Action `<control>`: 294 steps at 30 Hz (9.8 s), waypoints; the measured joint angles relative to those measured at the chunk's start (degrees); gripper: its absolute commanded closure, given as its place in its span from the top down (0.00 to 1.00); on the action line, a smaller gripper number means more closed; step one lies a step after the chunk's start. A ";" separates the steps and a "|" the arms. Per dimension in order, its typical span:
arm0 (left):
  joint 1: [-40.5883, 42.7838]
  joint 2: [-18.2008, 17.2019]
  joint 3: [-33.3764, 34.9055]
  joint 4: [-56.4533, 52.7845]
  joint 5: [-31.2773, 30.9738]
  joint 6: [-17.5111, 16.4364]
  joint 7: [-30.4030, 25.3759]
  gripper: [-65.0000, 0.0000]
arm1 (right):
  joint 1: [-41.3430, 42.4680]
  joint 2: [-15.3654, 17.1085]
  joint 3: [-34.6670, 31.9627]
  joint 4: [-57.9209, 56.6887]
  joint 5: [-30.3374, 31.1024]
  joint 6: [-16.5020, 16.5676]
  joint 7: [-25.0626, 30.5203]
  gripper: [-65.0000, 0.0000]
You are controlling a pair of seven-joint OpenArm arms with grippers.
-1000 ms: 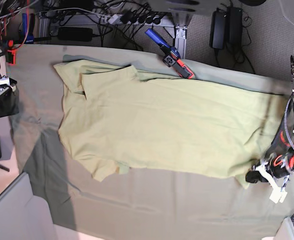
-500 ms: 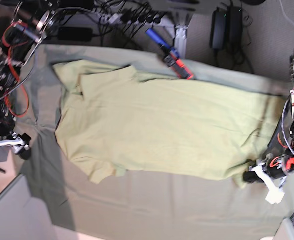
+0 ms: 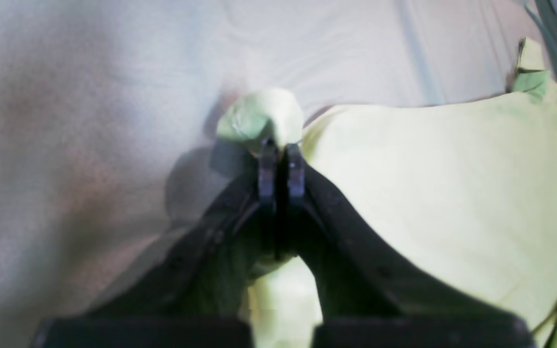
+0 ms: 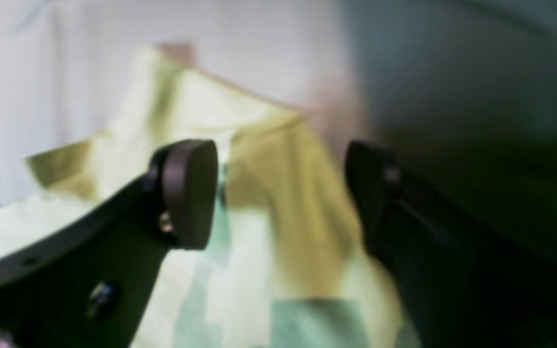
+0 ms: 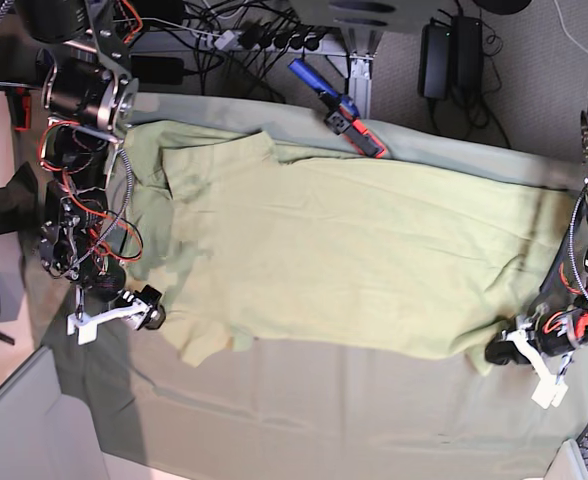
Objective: Fold the T-shirt properly
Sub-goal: 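Grasp the shirt's side edge with both grippers, then fold the side edge over toward the collar with both grippers, then grasp the hem end of the folded shirt with the left gripper, then fold the hem end over toward the right gripper with the left gripper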
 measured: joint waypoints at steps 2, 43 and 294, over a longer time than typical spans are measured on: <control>-0.02 -0.02 0.00 0.00 -0.11 0.02 0.50 0.00 | 0.02 -0.76 0.00 0.02 0.00 0.42 0.00 0.63; 13.42 -7.91 0.11 16.20 -9.09 -0.46 6.67 0.00 | -27.69 2.03 2.19 39.63 3.04 2.14 -5.18 0.00; 32.20 8.55 7.54 56.61 15.50 1.25 -2.36 0.47 | -42.71 -0.37 21.84 44.63 22.25 4.83 -24.68 0.68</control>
